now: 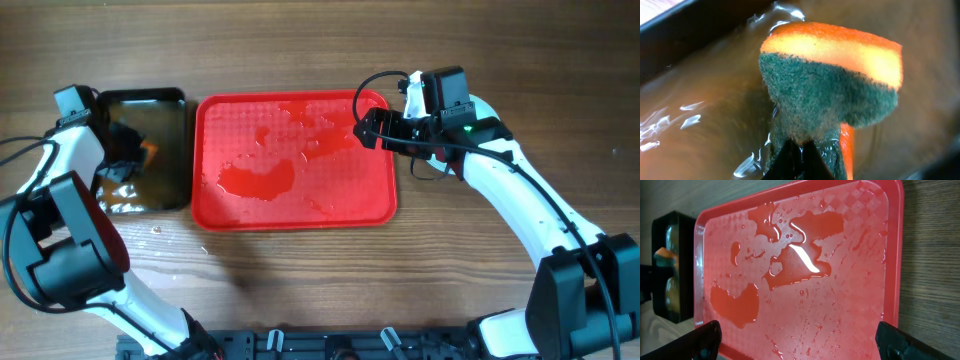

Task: Clean dirty plates on tray and stack at the side
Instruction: 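Rinse the sponge in the water and release it with the left gripper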

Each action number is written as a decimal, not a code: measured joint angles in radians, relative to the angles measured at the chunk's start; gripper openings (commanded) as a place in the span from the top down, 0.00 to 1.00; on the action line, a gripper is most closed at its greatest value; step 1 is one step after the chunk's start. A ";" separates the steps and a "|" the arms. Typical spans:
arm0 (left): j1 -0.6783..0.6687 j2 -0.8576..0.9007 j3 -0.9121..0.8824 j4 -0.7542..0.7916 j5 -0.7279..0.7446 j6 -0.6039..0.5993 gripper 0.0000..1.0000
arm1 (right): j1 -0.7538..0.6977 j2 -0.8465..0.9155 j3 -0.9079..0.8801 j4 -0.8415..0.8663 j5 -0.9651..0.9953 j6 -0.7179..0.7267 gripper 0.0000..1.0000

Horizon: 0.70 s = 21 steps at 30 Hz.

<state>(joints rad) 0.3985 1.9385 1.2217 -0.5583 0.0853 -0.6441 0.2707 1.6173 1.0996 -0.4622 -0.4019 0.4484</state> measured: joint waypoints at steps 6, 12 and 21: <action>-0.104 -0.105 -0.012 0.029 0.160 0.000 0.96 | 0.000 0.000 0.000 0.000 0.003 0.000 0.00; -0.108 -0.182 -0.012 0.046 0.116 0.000 0.96 | 0.000 0.000 0.000 0.000 0.003 0.000 0.00; -0.103 -0.154 -0.012 0.080 -0.178 0.000 0.96 | 0.000 0.000 0.000 -0.001 0.003 0.000 0.00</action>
<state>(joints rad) 0.2958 1.7844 1.2098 -0.4778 -0.0929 -0.6441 0.2707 1.6173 1.0996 -0.4633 -0.3992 0.4488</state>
